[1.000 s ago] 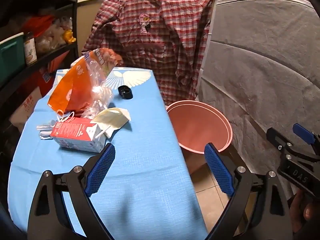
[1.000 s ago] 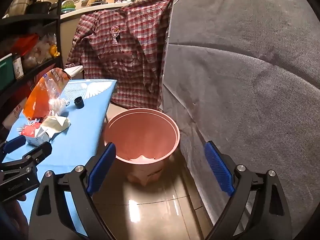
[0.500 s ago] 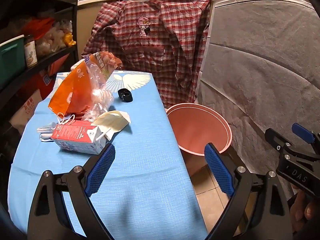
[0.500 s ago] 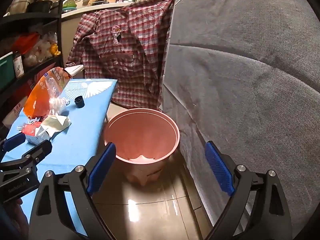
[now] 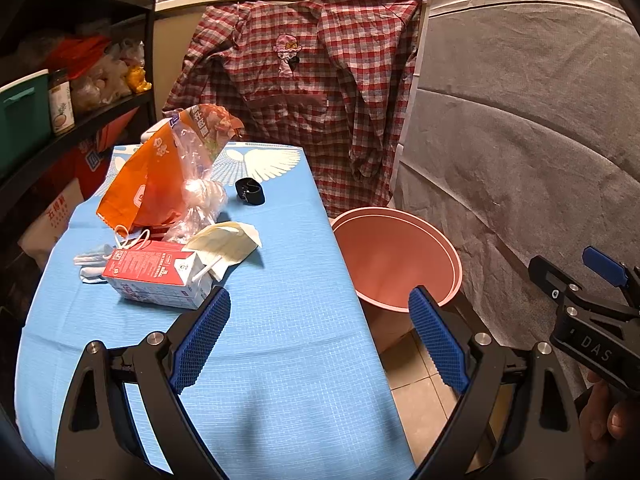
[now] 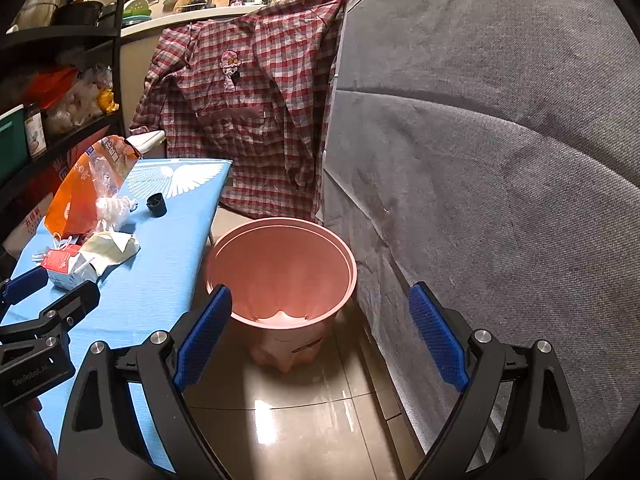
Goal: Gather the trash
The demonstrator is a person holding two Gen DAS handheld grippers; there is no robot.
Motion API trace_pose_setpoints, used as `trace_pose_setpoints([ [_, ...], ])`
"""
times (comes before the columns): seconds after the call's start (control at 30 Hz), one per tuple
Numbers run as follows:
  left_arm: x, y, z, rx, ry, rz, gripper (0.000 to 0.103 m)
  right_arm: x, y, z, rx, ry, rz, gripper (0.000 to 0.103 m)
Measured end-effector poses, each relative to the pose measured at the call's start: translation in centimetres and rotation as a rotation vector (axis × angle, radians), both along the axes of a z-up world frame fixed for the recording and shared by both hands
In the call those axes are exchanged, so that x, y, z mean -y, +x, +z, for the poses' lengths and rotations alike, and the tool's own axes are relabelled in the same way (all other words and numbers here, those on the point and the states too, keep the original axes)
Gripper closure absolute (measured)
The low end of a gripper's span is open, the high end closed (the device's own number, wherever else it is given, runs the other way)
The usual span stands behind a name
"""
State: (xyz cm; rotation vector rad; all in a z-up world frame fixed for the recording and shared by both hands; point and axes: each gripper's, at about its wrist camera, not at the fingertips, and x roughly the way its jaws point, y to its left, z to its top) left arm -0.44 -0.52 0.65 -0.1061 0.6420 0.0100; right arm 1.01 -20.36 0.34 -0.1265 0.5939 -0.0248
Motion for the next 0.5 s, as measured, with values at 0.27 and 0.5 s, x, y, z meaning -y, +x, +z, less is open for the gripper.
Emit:
trace_pose_setpoints([
  [0.27,-0.15,0.04,0.02,0.003,-0.001,-0.001,0.015,0.02,0.02,0.0,0.001,-0.002,-0.001,0.014],
  [0.5,-0.19,-0.03,-0.11,0.004,-0.001,-0.001,0.015,0.06,0.09,0.0,0.001,-0.004,0.0,0.015],
])
